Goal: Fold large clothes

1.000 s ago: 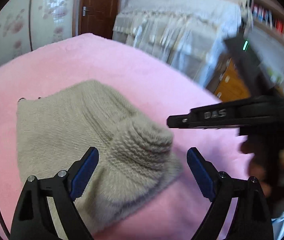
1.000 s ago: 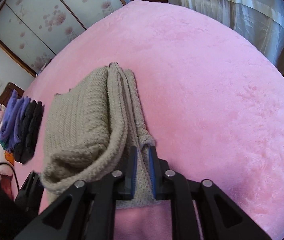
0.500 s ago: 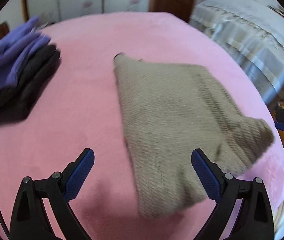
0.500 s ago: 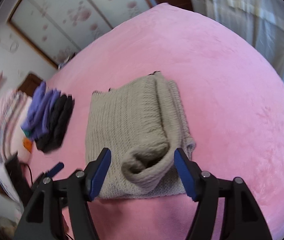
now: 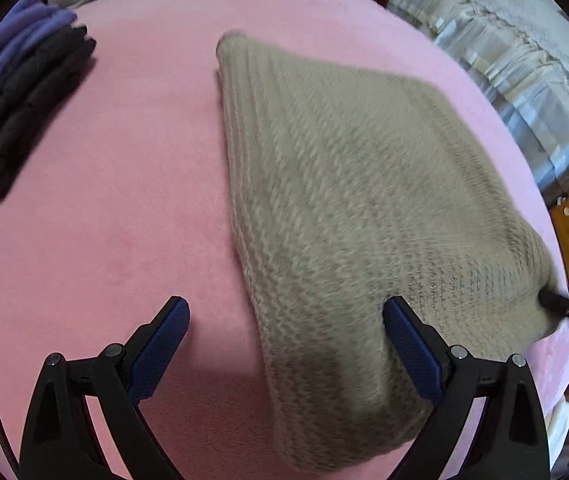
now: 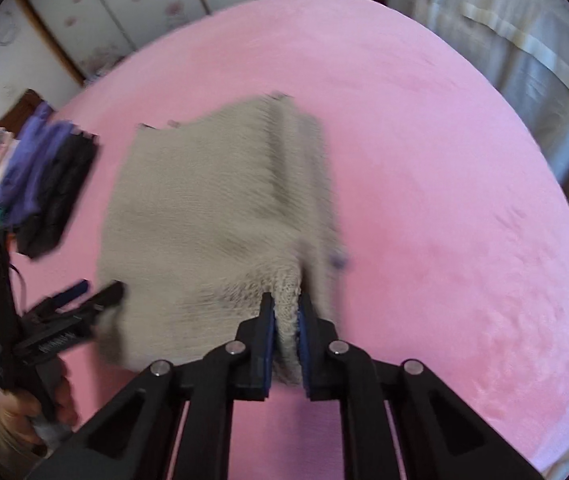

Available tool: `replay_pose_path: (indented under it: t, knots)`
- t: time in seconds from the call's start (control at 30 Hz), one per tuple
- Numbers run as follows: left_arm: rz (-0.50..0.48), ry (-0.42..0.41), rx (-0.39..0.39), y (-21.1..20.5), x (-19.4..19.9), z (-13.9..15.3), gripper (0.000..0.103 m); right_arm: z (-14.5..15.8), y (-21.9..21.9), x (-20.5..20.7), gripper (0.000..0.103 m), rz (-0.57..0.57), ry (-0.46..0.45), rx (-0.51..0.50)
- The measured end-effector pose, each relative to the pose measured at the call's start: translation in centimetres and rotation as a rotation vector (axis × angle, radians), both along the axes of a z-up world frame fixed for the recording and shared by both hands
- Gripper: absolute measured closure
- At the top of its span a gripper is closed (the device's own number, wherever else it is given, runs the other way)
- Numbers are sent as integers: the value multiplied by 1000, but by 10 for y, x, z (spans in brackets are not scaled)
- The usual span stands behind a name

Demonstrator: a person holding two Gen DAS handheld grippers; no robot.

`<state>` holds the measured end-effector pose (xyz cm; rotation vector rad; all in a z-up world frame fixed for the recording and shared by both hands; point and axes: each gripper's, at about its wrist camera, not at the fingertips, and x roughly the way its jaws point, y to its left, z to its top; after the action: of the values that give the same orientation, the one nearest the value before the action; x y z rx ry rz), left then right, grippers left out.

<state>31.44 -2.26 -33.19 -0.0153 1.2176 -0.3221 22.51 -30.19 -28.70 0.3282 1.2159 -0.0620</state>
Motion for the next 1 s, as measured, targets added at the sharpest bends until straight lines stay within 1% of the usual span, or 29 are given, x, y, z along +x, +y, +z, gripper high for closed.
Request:
replay_pose_path:
  t: [0.03,0.07,0.13,0.23,0.27,0.33,0.37,0.4,0.47,0.53,0.57,0.6,0.67,0.77,0.8,0.83,0.87,0.93,1.0]
  knots:
    - [-3,8,-17,1,-1,-6,6,-18,-6,-5,94,-17,38,25]
    - [-8,10,-25,1,-2,-8,6,-31,-9,-9,94,-23,53,35]
    - [-21,2,-22,0,-5,-16,6,-52,-7,-12,93,-8,48,8]
    - [-27,-25,-17,0,-7,-17,5,-60,-9,-10,91,-47,43,17]
    - [-29,-27,-17,1,-7,-16,5,-60,-10,-10,86,-57,46,21]
    - [-29,-26,-17,1,-7,-13,5,-58,-17,-14,71,-85,49,29]
    - [-30,-23,-13,1,-7,-11,5,-54,-21,-16,59,-103,53,30]
    - [-32,-18,-10,1,-8,-8,5,-48,-26,-19,52,-125,56,36]
    - [-44,-29,-5,1,-10,8,5,-35,-36,-23,52,-146,35,64]
    - [-49,-74,-1,5,-13,27,5,-14,-37,-24,52,-158,-14,58]
    - [-46,-110,-8,7,-14,39,5,-3,-34,-23,52,-154,-47,41]
    - [-38,-145,-17,8,-13,49,5,12,-30,-19,52,-144,-101,13]
    - [-26,-197,-38,9,-7,65,5,33,-18,-6,52,-108,-181,-30]
    - [-24,-251,-76,0,15,80,9,50,1,26,52,-33,-282,-55]
    - [-23,-261,-81,-1,23,81,14,51,11,45,52,1,-318,-65]
    - [-23,-268,-79,-7,33,81,22,54,17,58,52,20,-333,-74]
    - [-31,-271,-85,-13,46,80,26,53,20,69,54,42,-349,-77]
    - [-40,-277,-91,-25,66,75,40,43,33,99,63,79,-364,-73]
    - [-38,-254,-97,-36,88,64,46,22,40,132,79,110,-326,-38]
